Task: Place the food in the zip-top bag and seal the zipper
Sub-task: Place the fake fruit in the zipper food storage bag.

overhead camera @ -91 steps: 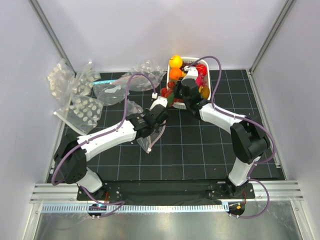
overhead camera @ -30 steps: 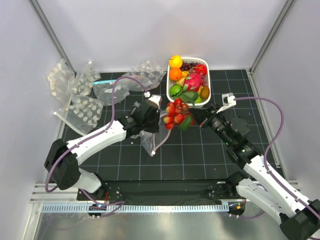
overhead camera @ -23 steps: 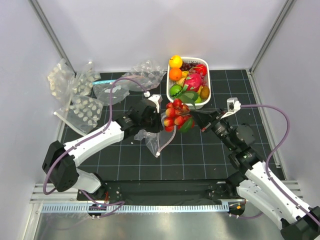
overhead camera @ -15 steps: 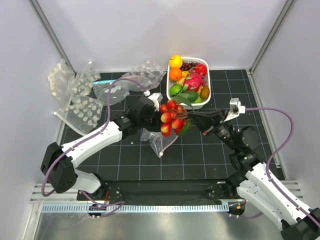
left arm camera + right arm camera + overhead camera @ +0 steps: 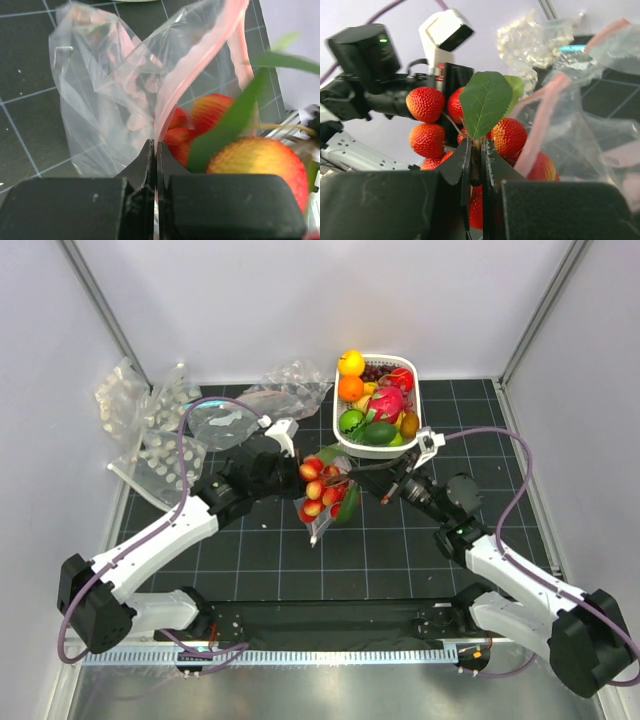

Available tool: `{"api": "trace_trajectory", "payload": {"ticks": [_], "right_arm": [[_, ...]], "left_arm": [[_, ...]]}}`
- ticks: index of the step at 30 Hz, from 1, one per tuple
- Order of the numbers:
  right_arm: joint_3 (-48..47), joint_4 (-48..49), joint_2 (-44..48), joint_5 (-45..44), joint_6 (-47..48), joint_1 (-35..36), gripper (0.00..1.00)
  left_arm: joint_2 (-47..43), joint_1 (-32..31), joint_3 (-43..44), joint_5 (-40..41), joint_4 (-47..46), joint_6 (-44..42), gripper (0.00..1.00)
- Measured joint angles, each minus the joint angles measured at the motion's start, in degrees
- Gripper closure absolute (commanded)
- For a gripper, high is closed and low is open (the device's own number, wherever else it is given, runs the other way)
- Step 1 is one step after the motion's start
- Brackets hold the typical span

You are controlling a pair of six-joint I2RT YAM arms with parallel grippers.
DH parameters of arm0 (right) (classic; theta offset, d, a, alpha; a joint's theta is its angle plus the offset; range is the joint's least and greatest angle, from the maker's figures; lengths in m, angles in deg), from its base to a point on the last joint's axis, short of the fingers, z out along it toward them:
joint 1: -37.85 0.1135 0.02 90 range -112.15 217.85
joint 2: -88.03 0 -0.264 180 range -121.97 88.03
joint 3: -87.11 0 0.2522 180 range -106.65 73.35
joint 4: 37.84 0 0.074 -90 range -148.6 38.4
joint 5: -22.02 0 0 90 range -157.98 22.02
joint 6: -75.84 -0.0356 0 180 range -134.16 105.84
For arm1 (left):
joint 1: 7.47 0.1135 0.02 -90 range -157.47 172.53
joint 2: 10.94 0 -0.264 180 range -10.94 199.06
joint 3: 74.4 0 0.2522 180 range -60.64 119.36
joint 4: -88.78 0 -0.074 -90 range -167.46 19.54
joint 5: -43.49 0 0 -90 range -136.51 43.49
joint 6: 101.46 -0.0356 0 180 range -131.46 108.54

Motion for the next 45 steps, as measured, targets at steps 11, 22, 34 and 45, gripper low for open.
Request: {"api": "trace_trajectory", "payload": {"ticks": [11, 22, 34, 45], "right_arm": [[-1.7, -13.6, -0.5, -10.3, 4.0, 0.1, 0.99], [-5.0, -22.2, 0.0, -15.9, 8.7, 0.2, 0.99], [-8.5, -26.2, -3.1, -16.2, 12.3, 2.2, 0.99], [-13.5, -32.0, -8.3, -26.4, 21.6, 16.2, 0.99]], "left_arm": [[-1.5, 0.3, -1.3, 3.1, 0.0, 0.7, 1.0], [-0.8, 0.3, -1.3, 5.5, 0.2, 0.8, 1.0], [-1.2, 0.3, -1.5, 4.5, 0.4, 1.6, 0.99], [1.5, 0.6, -1.9, -1.1, -0.2, 2.2, 1.0]]}}
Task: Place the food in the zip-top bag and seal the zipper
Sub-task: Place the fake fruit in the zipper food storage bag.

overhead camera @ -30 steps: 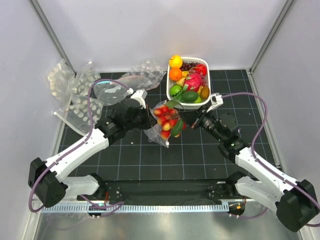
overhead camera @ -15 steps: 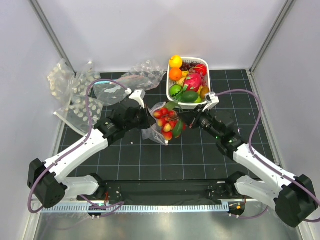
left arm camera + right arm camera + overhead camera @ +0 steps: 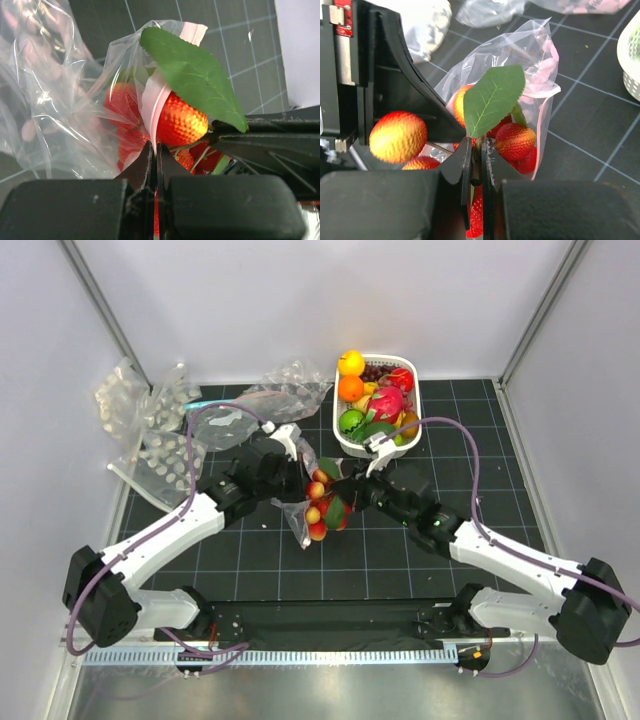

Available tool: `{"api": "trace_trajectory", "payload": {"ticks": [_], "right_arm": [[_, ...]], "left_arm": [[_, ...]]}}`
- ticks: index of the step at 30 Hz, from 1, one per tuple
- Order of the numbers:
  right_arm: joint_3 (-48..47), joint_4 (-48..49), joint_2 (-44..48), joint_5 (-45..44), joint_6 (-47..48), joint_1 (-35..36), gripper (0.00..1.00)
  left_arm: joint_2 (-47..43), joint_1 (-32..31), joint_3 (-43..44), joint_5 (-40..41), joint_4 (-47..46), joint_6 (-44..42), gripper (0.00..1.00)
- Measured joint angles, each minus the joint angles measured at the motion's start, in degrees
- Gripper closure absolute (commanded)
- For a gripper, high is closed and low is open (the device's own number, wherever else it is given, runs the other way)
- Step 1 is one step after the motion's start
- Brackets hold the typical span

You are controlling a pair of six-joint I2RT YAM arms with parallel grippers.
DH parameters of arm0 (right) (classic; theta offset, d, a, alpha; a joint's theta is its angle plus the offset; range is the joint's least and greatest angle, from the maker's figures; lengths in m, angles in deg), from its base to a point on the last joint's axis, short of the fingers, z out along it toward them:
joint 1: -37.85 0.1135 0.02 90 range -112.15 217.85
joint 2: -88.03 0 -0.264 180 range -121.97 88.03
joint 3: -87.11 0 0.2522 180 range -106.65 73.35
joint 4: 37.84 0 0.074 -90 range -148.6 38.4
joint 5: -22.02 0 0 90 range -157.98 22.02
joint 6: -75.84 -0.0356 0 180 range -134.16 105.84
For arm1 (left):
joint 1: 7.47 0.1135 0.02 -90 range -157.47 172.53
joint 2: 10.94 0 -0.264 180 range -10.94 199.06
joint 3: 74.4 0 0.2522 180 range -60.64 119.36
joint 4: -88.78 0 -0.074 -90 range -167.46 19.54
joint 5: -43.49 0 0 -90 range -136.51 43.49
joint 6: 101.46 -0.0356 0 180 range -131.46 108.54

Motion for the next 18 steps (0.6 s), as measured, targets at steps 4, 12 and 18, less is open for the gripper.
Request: {"api": "trace_trajectory", "payload": {"ticks": [4, 12, 18], "right_arm": [[-1.0, -1.4, -2.6, -2.7, 1.5, 1.1, 0.99], [-4.5, -2.9, -10.4, -6.0, 1.0, 1.2, 0.99], [-6.6, -3.3, -14.6, -7.0, 0.0, 1.4, 0.99]], "left_arm": [[2.4, 0.1, 0.0, -2.6, 0.0, 0.0, 1.0], [1.4, 0.1, -0.5, -4.1, -0.9, 0.1, 1.0], [-1.2, 0.1, -1.4, -4.5, -1.4, 0.2, 1.0]]}}
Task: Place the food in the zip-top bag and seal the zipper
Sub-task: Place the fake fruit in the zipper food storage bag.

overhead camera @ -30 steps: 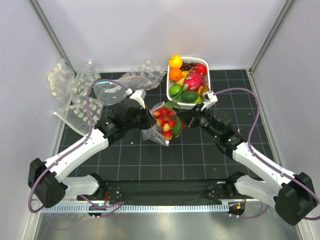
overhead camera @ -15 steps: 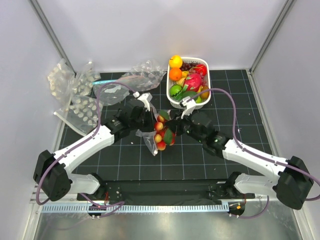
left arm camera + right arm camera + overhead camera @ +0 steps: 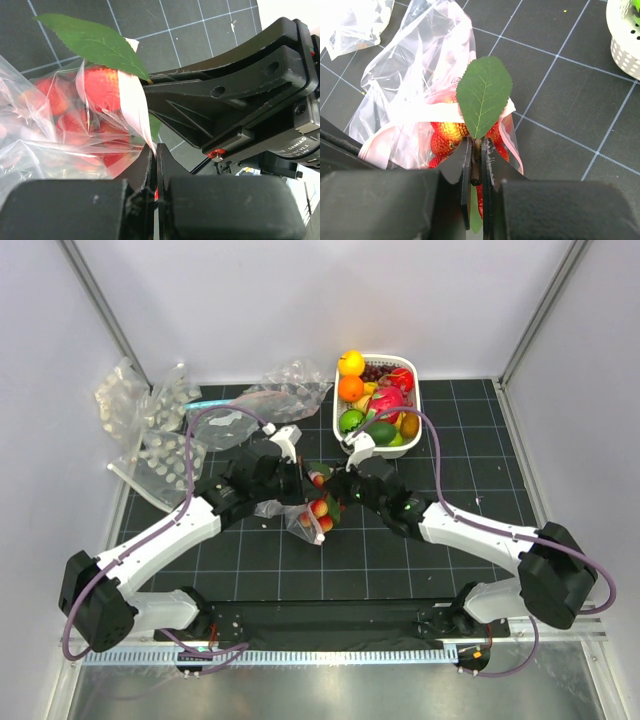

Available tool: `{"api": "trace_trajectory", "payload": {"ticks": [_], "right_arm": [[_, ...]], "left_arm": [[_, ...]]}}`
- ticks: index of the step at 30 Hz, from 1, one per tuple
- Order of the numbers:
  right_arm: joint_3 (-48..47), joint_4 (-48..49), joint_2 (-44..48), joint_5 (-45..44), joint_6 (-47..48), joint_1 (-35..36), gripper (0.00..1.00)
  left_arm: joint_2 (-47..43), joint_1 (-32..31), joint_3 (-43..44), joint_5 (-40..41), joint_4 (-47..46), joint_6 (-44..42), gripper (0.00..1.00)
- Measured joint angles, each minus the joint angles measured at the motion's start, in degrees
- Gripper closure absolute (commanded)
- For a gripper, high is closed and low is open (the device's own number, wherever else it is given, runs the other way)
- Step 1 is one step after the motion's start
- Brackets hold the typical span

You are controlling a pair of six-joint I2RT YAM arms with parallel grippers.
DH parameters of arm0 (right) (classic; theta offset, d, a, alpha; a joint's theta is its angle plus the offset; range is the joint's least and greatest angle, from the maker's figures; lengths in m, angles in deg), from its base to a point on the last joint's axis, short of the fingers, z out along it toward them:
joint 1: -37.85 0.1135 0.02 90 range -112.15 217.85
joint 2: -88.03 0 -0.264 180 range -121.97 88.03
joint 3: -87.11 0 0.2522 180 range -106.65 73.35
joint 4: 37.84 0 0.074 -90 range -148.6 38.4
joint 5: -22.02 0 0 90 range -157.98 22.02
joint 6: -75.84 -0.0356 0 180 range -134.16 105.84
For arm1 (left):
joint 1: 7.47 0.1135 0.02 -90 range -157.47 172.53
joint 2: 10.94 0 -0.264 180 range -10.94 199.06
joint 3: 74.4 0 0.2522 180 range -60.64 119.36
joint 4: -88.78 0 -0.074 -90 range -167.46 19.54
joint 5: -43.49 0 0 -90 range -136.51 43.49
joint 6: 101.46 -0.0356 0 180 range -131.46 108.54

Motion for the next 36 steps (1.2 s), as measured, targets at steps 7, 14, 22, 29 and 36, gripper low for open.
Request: {"api": "trace_trajectory", "payload": {"ticks": [7, 14, 22, 29, 36], "right_arm": [[-0.6, -1.4, 0.0, -4.2, -1.4, 0.1, 0.99], [-1.2, -4.5, 0.2, -10.6, -3.5, -0.3, 0.99], [0.3, -3.1, 3.6, -9.0, -3.1, -0.2, 0.99], [5.2, 4.0, 7.8, -5.5, 1.1, 5.4, 0.99], [8.7, 8.5, 9.3, -7.2, 4.0, 7.5, 0.99]], "left_arm": [[-0.2, 0.0, 0.0, -0.3, -0.2, -0.1, 1.0], [-1.0, 0.0, -0.1, 0.2, -0.2, -0.3, 1.0], [-1.0, -0.3, -0.1, 1.4, 0.0, -1.2, 1.0], [-0.9, -0.4, -0.1, -0.2, -0.3, -0.9, 1.0], [1.8, -0.4, -0.2, -7.5, -3.5, 1.8, 1.0]]}}
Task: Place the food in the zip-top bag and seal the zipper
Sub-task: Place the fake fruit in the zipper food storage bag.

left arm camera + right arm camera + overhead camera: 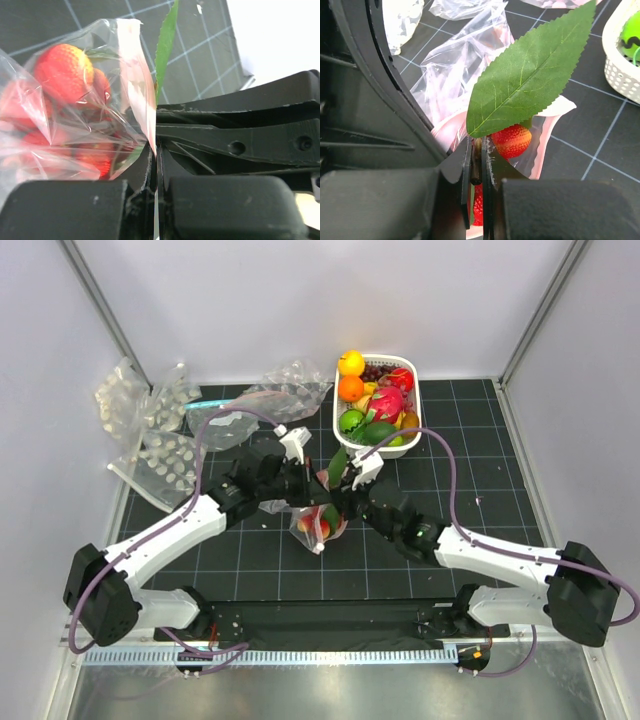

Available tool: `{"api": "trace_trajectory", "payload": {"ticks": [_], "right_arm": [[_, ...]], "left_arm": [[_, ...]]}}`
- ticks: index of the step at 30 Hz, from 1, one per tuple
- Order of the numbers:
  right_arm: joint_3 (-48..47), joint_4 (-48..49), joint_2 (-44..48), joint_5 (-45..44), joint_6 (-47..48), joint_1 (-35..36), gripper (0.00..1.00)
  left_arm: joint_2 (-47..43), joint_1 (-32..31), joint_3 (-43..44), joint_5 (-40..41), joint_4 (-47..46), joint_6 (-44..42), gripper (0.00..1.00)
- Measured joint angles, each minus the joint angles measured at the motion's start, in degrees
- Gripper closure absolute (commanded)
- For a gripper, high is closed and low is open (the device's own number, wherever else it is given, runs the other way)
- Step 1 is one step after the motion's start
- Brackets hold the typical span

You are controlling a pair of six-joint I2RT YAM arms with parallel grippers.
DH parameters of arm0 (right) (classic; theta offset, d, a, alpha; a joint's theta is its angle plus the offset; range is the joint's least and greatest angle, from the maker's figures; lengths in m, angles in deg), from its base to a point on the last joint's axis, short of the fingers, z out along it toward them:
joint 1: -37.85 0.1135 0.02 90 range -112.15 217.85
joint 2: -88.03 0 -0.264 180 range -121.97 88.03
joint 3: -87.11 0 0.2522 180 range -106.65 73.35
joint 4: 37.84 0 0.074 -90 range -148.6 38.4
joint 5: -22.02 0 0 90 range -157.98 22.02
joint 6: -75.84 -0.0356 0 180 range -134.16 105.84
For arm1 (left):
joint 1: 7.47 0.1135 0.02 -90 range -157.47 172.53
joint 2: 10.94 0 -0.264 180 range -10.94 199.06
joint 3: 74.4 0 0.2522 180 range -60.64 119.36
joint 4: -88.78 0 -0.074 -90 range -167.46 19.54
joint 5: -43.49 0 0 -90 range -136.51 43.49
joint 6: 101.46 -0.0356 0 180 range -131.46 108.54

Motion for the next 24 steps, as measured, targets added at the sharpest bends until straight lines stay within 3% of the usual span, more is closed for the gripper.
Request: {"api": "trace_trajectory", "payload": {"ticks": [6, 17, 24], "right_arm": [[1.5, 2.5, 0.7, -1.2, 0.1, 0.1, 0.99], [2.6, 11.0, -0.9, -1.2, -4.5, 0.6, 0.99], [13.4, 20.3, 6.6, -3.8, -9.3, 0.3, 0.99]], "left_arm": [[-0.7, 0.0, -1.0, -2.9, -2.8, 2.1, 1.0], [-10.5, 0.0, -5.2, -1.2, -6.5, 4.0, 1.0], [-7.8, 0.0, -6.8, -1.7, -10.4, 5.0, 1.0]]}}
